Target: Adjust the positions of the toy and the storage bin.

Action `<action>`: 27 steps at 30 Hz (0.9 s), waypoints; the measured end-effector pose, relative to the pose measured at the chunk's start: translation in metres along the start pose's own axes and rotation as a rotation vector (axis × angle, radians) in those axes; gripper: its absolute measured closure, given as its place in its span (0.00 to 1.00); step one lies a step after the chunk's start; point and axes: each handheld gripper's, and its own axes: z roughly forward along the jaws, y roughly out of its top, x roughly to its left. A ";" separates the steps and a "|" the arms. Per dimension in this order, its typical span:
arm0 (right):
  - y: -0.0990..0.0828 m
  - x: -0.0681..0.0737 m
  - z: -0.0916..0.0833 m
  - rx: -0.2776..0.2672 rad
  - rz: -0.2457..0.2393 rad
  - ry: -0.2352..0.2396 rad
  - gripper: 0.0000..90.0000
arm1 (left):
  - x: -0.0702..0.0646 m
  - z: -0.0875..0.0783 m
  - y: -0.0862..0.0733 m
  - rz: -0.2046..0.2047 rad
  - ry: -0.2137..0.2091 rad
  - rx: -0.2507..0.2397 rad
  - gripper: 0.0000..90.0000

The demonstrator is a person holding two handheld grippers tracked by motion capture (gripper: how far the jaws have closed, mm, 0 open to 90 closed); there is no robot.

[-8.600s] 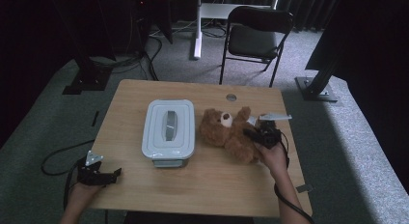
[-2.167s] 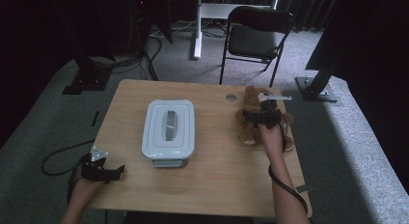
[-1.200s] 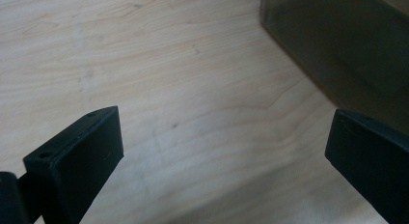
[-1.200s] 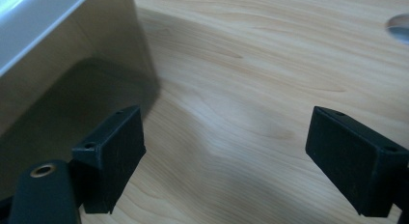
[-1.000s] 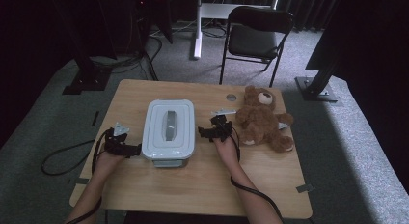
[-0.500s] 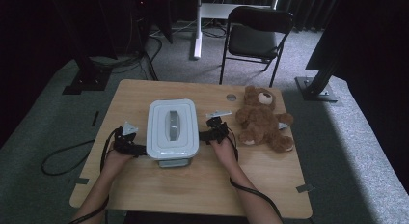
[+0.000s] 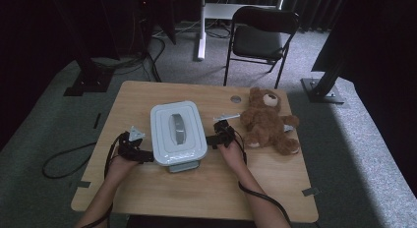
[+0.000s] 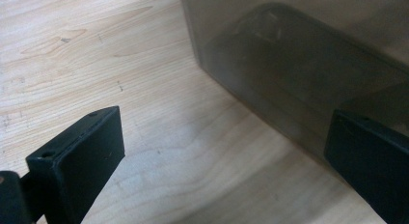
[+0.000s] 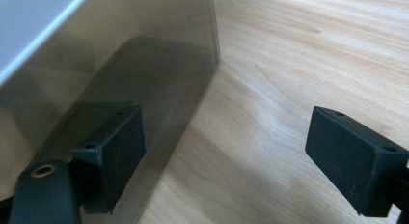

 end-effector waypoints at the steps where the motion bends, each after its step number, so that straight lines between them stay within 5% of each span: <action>1: -0.001 0.000 -0.001 0.003 -0.008 0.000 0.15 | -0.002 -0.001 0.000 0.003 0.000 0.001 0.01; 10: -0.012 -0.004 -0.012 0.021 -0.018 0.038 0.15 | -0.021 -0.007 -0.005 0.013 -0.028 -0.007 0.01; 27: -0.031 -0.004 -0.035 0.027 -0.053 0.037 0.16 | -0.052 -0.018 -0.007 0.066 -0.077 0.002 0.01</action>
